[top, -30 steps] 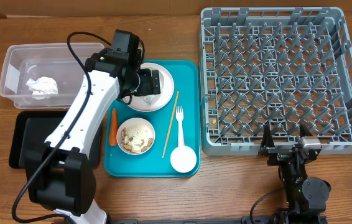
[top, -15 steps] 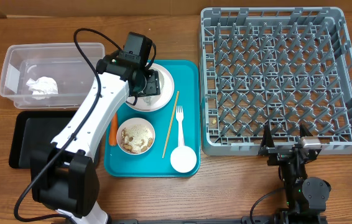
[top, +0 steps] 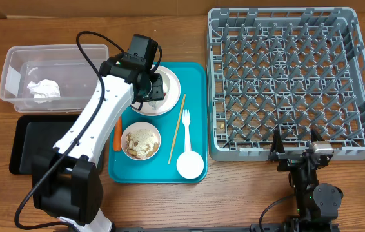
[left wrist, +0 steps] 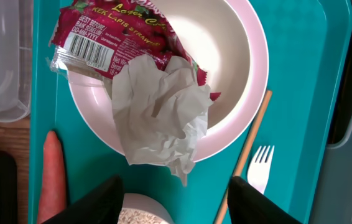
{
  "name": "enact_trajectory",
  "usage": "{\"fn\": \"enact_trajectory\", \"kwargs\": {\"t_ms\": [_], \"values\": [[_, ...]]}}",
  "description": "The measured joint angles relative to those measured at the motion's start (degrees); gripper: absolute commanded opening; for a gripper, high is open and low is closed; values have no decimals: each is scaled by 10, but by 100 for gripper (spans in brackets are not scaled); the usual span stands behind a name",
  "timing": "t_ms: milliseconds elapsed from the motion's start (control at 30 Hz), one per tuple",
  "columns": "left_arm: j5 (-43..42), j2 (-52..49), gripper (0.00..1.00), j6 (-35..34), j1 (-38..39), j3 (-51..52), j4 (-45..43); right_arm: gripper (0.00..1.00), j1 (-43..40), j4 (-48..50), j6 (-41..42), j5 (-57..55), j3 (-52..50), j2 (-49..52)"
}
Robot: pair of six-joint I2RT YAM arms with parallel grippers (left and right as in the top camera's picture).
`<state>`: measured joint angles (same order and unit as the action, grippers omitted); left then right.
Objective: Sort waste into correct bins and load items into the dishwasher
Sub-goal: 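Lower the left gripper and grasp the second crumpled tissue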
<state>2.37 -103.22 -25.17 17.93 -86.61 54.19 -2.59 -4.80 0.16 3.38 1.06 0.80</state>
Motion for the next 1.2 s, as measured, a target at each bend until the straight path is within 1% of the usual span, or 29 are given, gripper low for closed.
{"fn": "enact_trajectory", "kwargs": {"t_ms": [167,233,300,367,433,600,633,700,800,1000,1100,1133,1200], "values": [[16,0,64,0,0,2,-12,100,0,0,0,0,0,0],[24,0,67,0,0,15,-38,100,0,0,0,0,0,0],[27,0,76,0,0,35,-61,100,0,0,0,0,0,0],[28,0,79,-2,0,63,-77,100,0,0,0,0,0,0],[29,-1,83,-2,0,75,-75,100,0,0,0,0,0,0],[29,-1,85,-2,0,78,-84,100,0,0,0,0,0,0],[29,-1,88,-2,0,78,-88,100,0,0,0,0,0,0],[31,-1,100,0,0,80,-108,100,0,0,0,0,0,0],[33,-1,100,-2,0,91,-136,100,0,0,0,0,0,0],[34,-1,100,-1,0,101,-138,100,0,0,0,0,0,0],[35,-1,89,1,0,101,-139,100,0,0,0,0,0,0],[35,-1,83,2,0,101,-141,100,0,0,0,0,0,0],[38,-1,78,4,0,102,-148,100,0,0,0,0,0,0]]}}
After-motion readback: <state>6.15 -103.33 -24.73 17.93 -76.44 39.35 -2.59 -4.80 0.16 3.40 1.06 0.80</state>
